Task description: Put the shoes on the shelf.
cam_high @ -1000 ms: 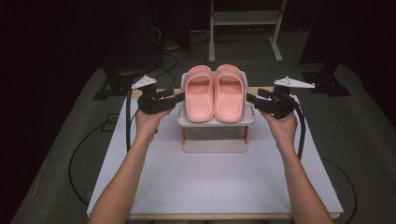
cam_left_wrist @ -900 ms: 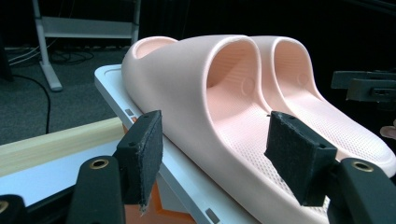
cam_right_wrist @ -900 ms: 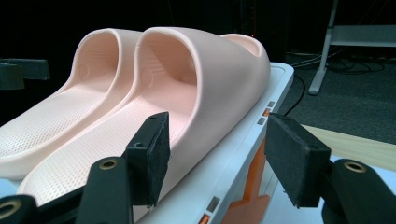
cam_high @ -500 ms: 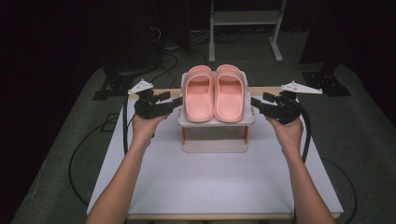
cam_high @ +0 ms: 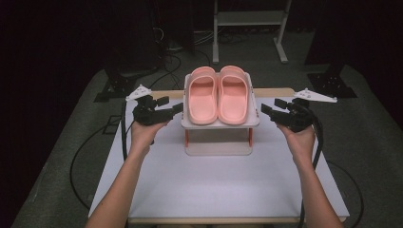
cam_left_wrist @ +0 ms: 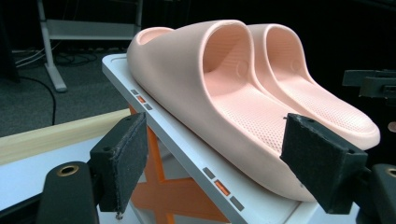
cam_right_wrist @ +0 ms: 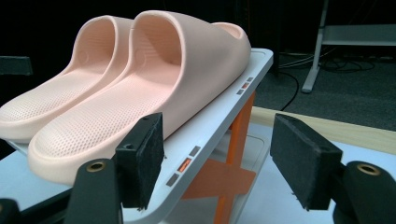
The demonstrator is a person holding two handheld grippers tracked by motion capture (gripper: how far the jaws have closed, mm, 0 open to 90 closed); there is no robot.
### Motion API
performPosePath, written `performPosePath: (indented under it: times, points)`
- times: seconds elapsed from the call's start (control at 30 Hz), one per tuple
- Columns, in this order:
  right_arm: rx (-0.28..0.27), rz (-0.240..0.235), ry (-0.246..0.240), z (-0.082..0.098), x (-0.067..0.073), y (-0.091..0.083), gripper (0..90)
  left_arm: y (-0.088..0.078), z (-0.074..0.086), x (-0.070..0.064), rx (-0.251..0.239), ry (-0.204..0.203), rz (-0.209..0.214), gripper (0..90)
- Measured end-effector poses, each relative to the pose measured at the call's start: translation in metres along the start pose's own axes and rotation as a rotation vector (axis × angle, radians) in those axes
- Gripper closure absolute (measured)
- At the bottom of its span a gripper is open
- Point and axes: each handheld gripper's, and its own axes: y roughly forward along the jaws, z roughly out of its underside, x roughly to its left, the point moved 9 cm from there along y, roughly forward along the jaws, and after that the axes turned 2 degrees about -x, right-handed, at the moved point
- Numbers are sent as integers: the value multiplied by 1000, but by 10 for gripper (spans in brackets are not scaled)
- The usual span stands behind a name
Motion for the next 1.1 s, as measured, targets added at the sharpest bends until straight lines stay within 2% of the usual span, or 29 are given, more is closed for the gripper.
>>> performPosePath:
  times: [0.67,1.1]
  points:
    - [-4,-3,-5,15,-2,-19,315,-17,14,0,-17,-12,-12,113]
    - [-6,-3,3,29,-5,-27,297,-28,21,-1,-37,-12,-12,96]
